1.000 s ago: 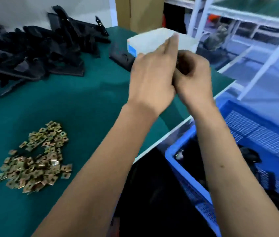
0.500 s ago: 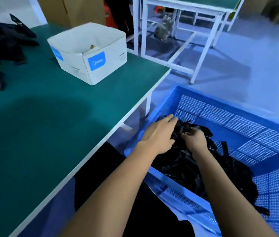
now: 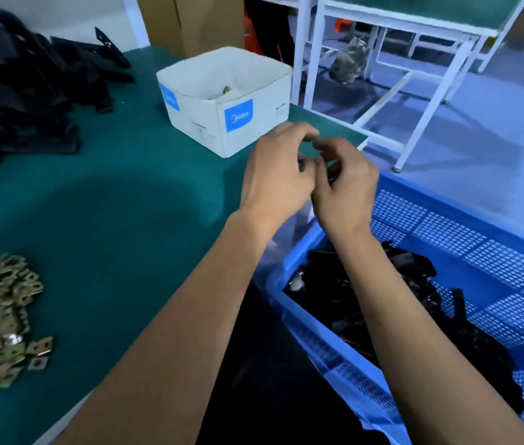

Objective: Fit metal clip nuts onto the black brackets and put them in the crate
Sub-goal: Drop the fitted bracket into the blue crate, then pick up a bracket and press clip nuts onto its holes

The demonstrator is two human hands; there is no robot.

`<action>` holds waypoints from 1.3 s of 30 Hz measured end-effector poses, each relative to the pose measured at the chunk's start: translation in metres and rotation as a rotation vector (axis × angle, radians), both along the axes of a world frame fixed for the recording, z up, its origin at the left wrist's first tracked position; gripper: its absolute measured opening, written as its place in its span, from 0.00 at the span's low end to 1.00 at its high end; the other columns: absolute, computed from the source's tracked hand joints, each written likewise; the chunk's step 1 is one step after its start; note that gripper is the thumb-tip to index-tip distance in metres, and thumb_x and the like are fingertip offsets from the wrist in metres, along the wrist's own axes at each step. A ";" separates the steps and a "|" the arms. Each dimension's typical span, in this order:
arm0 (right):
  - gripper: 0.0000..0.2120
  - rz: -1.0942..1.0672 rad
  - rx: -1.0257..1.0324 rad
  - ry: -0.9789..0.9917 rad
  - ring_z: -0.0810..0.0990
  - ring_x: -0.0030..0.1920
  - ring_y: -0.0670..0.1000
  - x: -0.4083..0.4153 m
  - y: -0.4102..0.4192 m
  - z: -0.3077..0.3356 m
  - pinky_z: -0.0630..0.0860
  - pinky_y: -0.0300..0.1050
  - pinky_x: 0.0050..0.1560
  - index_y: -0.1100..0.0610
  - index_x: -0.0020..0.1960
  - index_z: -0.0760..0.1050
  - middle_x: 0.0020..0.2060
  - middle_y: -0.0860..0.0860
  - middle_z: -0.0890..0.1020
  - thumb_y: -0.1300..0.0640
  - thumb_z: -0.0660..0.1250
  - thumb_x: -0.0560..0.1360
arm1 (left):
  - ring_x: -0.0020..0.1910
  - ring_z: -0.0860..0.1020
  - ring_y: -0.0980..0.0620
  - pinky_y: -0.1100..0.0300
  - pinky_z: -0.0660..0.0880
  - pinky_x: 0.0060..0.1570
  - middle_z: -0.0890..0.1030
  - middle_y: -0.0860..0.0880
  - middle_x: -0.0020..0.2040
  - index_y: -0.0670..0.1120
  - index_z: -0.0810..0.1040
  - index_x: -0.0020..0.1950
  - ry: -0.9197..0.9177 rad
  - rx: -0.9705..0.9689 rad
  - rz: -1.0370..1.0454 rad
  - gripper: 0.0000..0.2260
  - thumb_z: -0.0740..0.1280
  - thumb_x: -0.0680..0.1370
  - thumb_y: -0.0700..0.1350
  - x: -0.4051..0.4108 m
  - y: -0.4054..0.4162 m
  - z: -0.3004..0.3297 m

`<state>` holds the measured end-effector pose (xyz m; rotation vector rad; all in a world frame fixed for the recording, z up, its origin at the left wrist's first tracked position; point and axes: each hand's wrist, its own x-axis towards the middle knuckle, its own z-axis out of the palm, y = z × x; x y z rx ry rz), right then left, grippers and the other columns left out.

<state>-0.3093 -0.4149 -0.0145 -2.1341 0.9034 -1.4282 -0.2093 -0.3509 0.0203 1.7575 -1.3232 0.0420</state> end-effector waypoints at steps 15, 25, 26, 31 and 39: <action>0.34 0.615 -0.146 0.870 0.57 0.76 0.65 0.313 0.168 -0.001 0.64 0.61 0.72 0.51 0.78 0.63 0.77 0.61 0.60 0.46 0.71 0.76 | 0.54 0.82 0.46 0.53 0.78 0.59 0.86 0.46 0.52 0.44 0.85 0.54 0.310 0.298 0.797 0.12 0.69 0.74 0.36 0.226 0.258 -0.021; 0.59 0.486 0.067 1.149 0.52 0.80 0.65 0.389 0.159 0.024 0.59 0.63 0.76 0.43 0.82 0.53 0.82 0.56 0.51 0.21 0.71 0.60 | 0.36 0.86 0.51 0.66 0.78 0.31 0.84 0.40 0.47 0.38 0.76 0.61 1.039 -0.024 0.429 0.08 0.63 0.83 0.35 0.269 0.282 -0.016; 0.54 0.487 0.045 1.106 0.57 0.78 0.64 0.389 0.162 0.024 0.62 0.61 0.75 0.47 0.80 0.61 0.79 0.57 0.58 0.23 0.72 0.63 | 0.36 0.86 0.50 0.66 0.78 0.30 0.84 0.40 0.47 0.38 0.76 0.60 1.059 -0.053 0.428 0.07 0.63 0.83 0.36 0.269 0.282 -0.017; 0.14 0.592 0.164 0.652 0.78 0.61 0.60 0.379 0.186 0.008 0.75 0.47 0.58 0.57 0.62 0.76 0.61 0.58 0.78 0.57 0.70 0.77 | 0.38 0.86 0.47 0.62 0.81 0.38 0.82 0.38 0.48 0.38 0.77 0.54 1.145 -0.351 0.458 0.03 0.65 0.82 0.35 0.272 0.284 -0.028; 0.26 0.663 0.063 0.882 0.75 0.68 0.62 0.363 0.207 0.016 0.74 0.52 0.63 0.59 0.71 0.73 0.71 0.60 0.74 0.43 0.68 0.80 | 0.34 0.82 0.53 0.62 0.77 0.32 0.83 0.45 0.42 0.42 0.75 0.61 1.001 -0.306 0.649 0.10 0.65 0.81 0.35 0.273 0.279 -0.034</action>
